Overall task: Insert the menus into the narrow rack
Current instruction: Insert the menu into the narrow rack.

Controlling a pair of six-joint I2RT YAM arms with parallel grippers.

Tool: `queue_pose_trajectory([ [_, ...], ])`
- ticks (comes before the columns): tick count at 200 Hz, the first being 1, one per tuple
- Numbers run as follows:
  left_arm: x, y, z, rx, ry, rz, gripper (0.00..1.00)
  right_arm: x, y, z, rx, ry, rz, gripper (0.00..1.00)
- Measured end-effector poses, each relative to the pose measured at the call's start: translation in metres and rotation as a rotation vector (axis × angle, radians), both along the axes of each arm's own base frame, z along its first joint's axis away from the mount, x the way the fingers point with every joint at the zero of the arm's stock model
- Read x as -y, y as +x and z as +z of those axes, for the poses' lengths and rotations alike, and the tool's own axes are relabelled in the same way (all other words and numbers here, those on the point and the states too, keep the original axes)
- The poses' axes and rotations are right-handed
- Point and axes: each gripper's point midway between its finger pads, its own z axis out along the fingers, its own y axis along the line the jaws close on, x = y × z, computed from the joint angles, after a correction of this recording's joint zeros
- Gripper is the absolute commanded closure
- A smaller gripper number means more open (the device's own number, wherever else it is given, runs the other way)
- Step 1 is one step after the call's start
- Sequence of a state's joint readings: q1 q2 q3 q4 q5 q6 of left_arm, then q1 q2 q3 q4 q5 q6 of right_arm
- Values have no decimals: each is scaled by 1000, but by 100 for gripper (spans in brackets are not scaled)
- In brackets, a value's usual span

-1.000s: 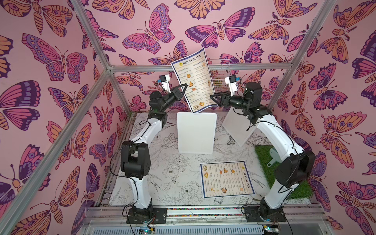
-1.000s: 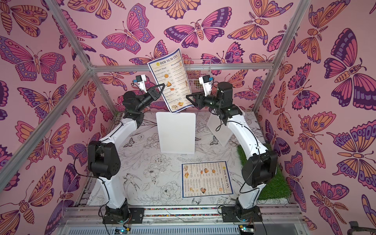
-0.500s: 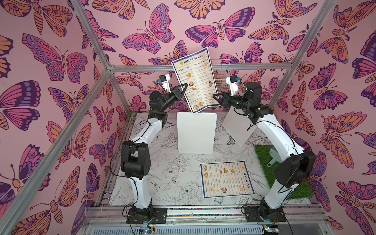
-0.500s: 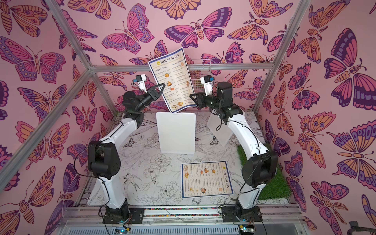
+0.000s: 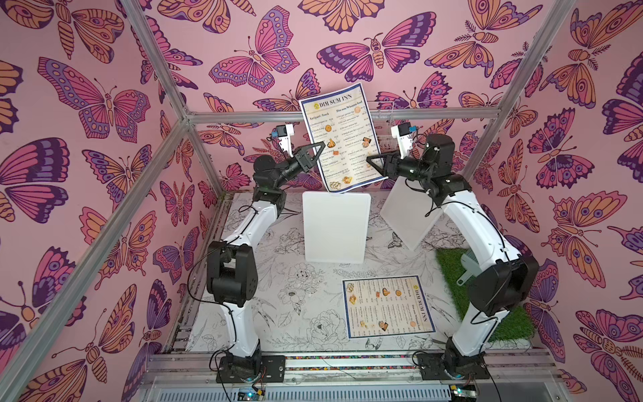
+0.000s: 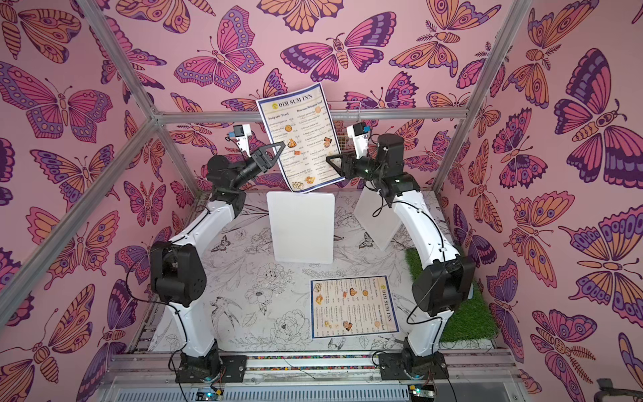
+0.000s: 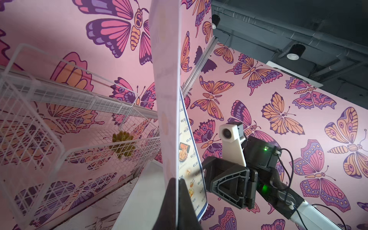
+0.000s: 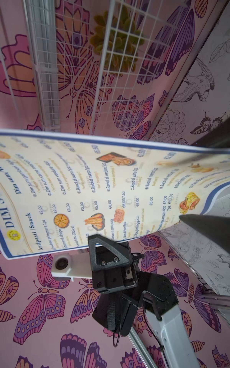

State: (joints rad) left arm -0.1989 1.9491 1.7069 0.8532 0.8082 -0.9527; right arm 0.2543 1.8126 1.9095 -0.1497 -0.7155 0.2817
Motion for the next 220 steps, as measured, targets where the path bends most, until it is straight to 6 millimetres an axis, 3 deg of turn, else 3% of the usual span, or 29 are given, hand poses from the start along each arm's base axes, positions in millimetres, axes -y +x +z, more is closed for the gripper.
queue_pose_trajectory([
  [42, 3, -3, 3, 18, 1, -15, 100, -1, 0, 5, 7, 39, 20, 69],
  [64, 4, 0, 0, 15, 3, -17, 99, -2, 0, 5, 2, 54, 30, 86],
  [90, 5, 6, -7, 2, 6, -18, 90, -2, 0, 5, 8, 51, 25, 100],
  [114, 6, 9, -13, -9, 10, -19, 75, -1, 2, 3, 20, 36, 17, 100],
  [132, 7, 11, -16, -22, 9, -24, 71, 0, 2, 1, 35, 17, 14, 100],
  [220, 12, 10, -29, -29, 69, -43, 79, 3, -9, 9, 119, -52, 21, 100],
])
